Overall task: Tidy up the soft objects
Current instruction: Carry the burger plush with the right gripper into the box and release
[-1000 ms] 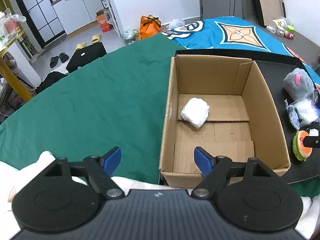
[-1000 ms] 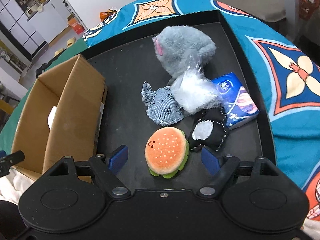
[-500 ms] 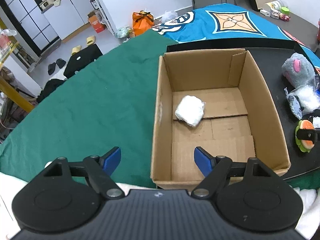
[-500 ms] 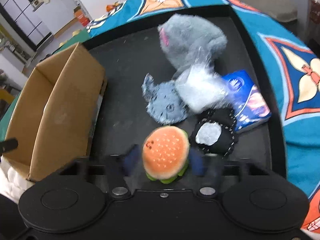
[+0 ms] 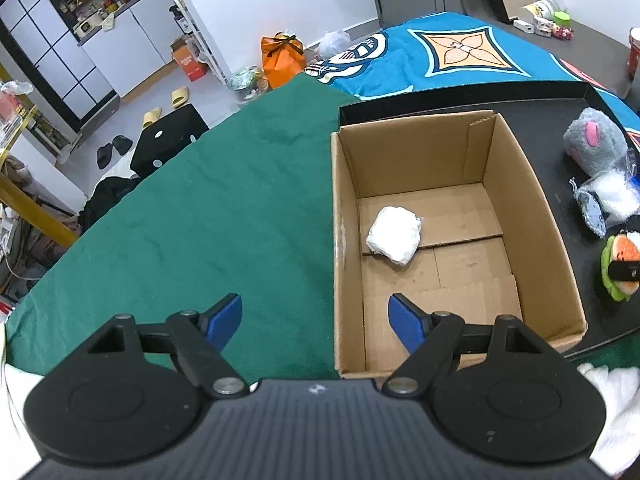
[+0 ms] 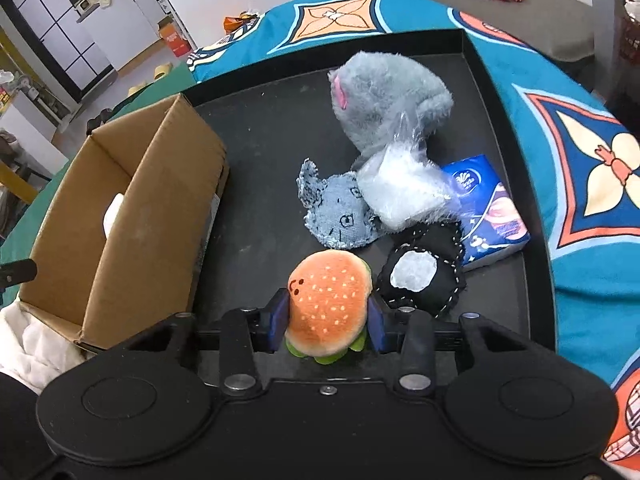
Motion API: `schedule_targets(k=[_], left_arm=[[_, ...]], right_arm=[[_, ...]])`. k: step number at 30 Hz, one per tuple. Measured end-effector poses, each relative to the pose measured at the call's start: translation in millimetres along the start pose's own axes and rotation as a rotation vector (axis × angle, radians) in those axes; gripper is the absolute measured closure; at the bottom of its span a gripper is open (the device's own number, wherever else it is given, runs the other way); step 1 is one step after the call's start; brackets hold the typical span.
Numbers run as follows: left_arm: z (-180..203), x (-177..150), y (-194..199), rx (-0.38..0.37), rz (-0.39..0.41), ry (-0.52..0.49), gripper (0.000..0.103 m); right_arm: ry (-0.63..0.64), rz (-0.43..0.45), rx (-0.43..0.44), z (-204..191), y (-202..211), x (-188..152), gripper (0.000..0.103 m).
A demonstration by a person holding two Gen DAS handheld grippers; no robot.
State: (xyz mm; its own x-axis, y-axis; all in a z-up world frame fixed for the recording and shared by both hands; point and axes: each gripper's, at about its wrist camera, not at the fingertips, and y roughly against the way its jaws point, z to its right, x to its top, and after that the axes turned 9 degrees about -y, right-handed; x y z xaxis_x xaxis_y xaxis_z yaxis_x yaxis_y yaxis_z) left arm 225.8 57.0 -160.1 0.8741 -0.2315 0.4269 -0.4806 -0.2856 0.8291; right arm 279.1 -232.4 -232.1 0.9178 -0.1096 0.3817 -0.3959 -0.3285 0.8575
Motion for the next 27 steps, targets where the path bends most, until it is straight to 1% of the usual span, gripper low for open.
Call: schedule_targets(k=[6,13,23,26,27], left_arm=[[-2.3,-4.1,2.4,-0.011,0.010,-0.018,0.024],[-8.3,-4.8,0.9,-0.040,0.023,0.017,0.024],[-12.2,-8.5,-4.7,-0.086,0.051,0.051,0.024],[-10.4,-13.9,-6.4,-0.089,0.069,0.061,0.024],[-10.2,-15.3,-6.9,-0.081,0.071,0.064,0.026]], right_arm=[[-0.008,0.020,-0.015,-0.7,9.8,4.3,0.063],[0.009,0.062,-0.030,-7.4,26.1,8.7,0.063],[0.067,0.111,-0.033,-38.5,38.5,12.7,0.063],[0.085,0.129,-0.031,-49.0,40.5,14.5,0.063],[0.093,0.134,-0.033,-52.6,41.0,14.6,0.063]])
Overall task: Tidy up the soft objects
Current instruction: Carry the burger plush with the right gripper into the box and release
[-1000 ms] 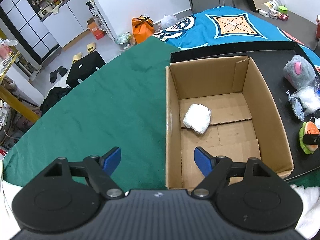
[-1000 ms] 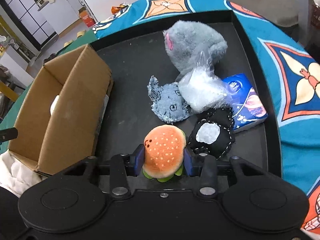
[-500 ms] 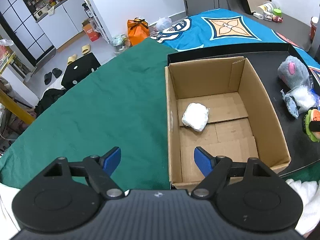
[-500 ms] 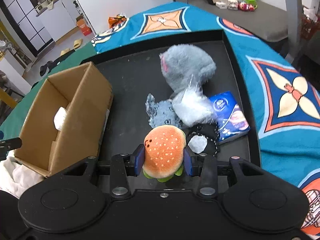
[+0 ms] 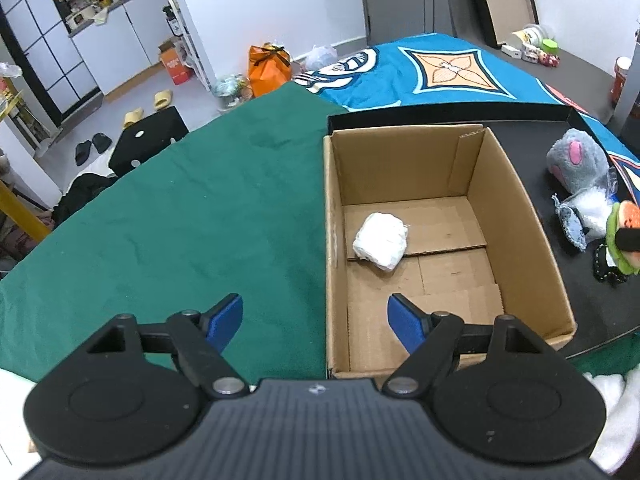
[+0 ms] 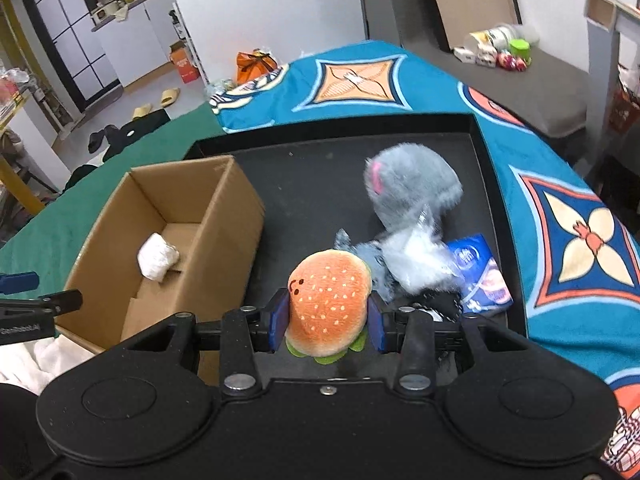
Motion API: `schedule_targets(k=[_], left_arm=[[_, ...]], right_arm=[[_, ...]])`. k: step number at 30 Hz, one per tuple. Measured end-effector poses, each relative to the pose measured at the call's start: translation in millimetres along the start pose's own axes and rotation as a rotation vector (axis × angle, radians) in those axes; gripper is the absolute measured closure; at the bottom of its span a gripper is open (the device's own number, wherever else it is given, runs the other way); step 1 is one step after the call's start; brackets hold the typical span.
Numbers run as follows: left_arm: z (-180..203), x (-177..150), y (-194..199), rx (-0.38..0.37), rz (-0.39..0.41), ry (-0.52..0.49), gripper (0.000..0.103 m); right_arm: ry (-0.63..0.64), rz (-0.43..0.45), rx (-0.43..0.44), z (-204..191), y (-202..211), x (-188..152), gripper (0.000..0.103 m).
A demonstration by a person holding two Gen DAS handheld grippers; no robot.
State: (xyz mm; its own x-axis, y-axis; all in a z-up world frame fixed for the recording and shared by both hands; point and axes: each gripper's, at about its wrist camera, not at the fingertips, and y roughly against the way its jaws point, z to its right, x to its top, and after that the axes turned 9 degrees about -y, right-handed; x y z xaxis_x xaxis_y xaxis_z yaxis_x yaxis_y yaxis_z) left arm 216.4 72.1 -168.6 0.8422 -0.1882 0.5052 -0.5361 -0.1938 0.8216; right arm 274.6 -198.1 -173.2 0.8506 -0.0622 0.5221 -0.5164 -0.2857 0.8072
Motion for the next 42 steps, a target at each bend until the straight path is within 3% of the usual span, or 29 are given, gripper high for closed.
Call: schedule_targets(k=[7,18,30,42], left_arm=[[-3.4,-4.2,-2.5,0.003,0.026,0.019,0.034],[-12.8,-9.2,-9.4,-0.033,0.028,0.068,0.069],[-14.0,-12.7,-9.8,-0.106,0.063,0.086,0.092],[-15.4,-14.4,-9.8,-0.140,0.084,0.098,0.098]], right_arm=[[0.053,0.034,-0.003,-29.3,3.1,5.2,0.063],[0.139,0.091,0.019,-72.7,5.9,12.3,0.063],[0.261,0.088,0.035,-113.4,-2.0,14.3,0.063],[0.328,0.083,0.040,-136.0,-14.6,19.7,0.063]])
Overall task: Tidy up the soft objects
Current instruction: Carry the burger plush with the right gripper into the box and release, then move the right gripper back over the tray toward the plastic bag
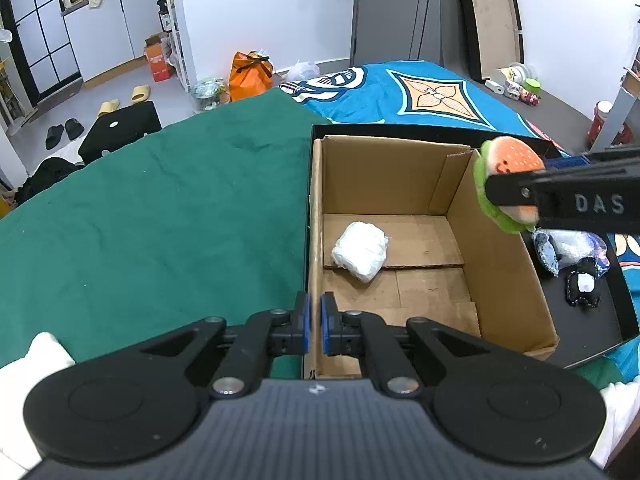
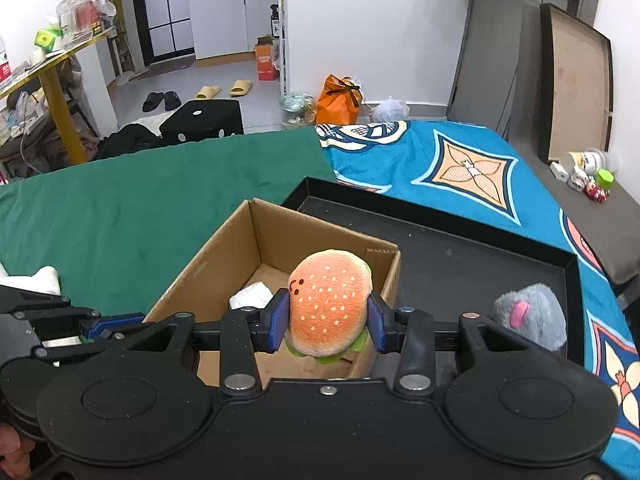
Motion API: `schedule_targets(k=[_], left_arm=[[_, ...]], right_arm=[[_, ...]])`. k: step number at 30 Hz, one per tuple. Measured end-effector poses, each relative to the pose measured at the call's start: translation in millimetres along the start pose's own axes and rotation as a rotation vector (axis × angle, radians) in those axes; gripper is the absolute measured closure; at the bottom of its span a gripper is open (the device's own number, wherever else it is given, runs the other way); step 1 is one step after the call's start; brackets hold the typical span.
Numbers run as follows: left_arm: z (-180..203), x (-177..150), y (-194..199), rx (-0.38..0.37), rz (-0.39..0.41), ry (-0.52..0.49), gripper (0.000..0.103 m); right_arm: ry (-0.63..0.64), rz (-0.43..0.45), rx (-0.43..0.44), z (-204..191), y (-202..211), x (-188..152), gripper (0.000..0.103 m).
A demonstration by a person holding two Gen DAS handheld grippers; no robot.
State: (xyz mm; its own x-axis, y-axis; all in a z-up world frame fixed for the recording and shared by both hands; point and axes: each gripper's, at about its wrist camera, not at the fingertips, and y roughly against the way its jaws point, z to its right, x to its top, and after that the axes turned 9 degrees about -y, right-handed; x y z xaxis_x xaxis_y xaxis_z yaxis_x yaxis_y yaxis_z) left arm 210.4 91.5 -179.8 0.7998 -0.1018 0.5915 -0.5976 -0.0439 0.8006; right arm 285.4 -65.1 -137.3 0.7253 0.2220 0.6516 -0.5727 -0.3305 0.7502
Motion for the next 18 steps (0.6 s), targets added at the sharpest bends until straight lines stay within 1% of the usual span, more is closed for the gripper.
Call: schedule_targets(k=[1,2,4,5,6,9,18], left_arm=[[-0.8,-0.3,-0.3,-0.001,0.000,0.003,0.098],[-1.5,-0.4,-0.6,-0.003,-0.001,0.006,0.098],[-2.9,-0.3,-1.7,-0.006,-0.002,0.015,0.098],[-3.4,-0.2,-2.2,-0.008,-0.003,0.018,0.098],[-3.8,-0.5,-1.9,-0.008,-0.004,0.020,0.098],[-3.8,-0.7,-1.5,-0.009,-0.003,0.020,0.098],[-4.3,0.3,-1.9,-0.004,-0.008,0.019,0.097]], right_arm=[[0.005,0.000,0.000,0.1,-1.0,1.1,0.063],[0.011,-0.004,-0.004,-1.2,-2.1,3.3,0.060],[0.022,-0.016,-0.021,-2.5,-4.6,5.2,0.049],[0.029,-0.021,-0.035,-2.0,-6.4,5.1,0.041],[0.030,-0.024,-0.047,-0.5,-7.8,5.1,0.039],[0.009,-0.048,-0.050,6.5,-9.7,3.4,0.039],[-0.027,-0.079,-0.058,20.7,-5.4,-7.1,0.037]])
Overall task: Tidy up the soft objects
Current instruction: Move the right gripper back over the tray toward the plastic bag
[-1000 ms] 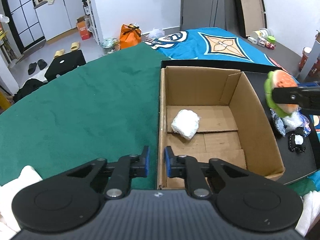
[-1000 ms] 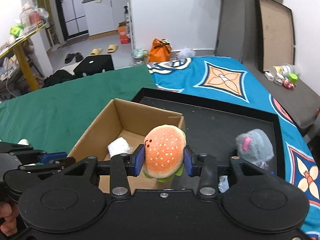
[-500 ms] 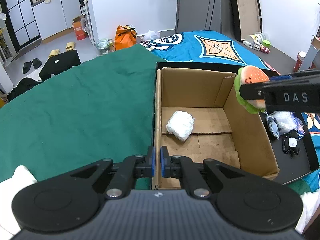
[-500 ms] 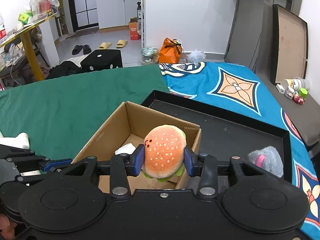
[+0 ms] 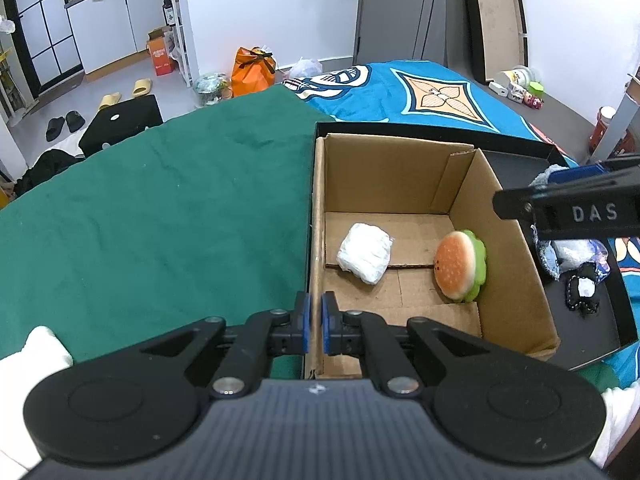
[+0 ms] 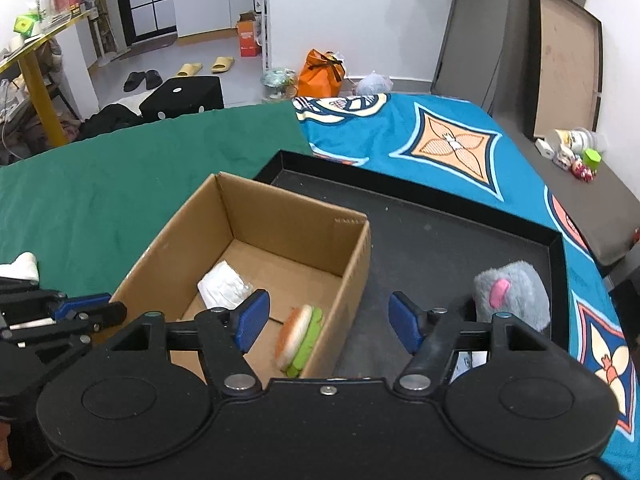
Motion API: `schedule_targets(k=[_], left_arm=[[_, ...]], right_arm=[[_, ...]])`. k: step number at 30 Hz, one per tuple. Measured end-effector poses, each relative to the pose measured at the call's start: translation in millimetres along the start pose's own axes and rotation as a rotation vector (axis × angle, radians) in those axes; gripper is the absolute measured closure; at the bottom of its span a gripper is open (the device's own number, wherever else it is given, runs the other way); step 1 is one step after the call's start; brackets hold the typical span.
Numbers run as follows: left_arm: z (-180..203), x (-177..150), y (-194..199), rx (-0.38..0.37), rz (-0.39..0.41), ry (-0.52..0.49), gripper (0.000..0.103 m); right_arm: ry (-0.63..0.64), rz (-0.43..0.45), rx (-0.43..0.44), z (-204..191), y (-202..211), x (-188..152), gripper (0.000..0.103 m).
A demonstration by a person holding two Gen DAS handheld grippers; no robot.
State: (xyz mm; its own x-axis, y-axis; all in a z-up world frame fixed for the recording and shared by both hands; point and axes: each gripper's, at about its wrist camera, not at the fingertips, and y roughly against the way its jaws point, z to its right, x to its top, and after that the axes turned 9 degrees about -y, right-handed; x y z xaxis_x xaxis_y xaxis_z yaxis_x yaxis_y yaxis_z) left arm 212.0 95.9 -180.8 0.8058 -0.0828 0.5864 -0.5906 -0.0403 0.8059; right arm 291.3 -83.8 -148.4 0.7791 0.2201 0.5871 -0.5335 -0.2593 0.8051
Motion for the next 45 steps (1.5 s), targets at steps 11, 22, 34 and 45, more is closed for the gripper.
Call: schedule_targets(k=[11,22,34,45], left_arm=[[10.2,2.3,-1.2,0.043,-0.020,-0.053,0.093],[10.5,3.1,-3.0,0.081,-0.067,-0.057,0.068],[11.5,10.8,7.8,0.127,-0.061,-0.066,0.021],[20.5,19.2,9.8,0.148,-0.092,-0.081,0.017]], right_arm=[[-0.042,0.000,-0.019,24.6,8.8,-12.7,0.030],[-0.094,0.000,-0.036,58.2,11.8,-26.1,0.028],[-0.161,0.032,-0.011,92.6,12.7,-48.4,0.023],[-0.253,0.076,0.014,115.2,4.2,-72.1,0.023]])
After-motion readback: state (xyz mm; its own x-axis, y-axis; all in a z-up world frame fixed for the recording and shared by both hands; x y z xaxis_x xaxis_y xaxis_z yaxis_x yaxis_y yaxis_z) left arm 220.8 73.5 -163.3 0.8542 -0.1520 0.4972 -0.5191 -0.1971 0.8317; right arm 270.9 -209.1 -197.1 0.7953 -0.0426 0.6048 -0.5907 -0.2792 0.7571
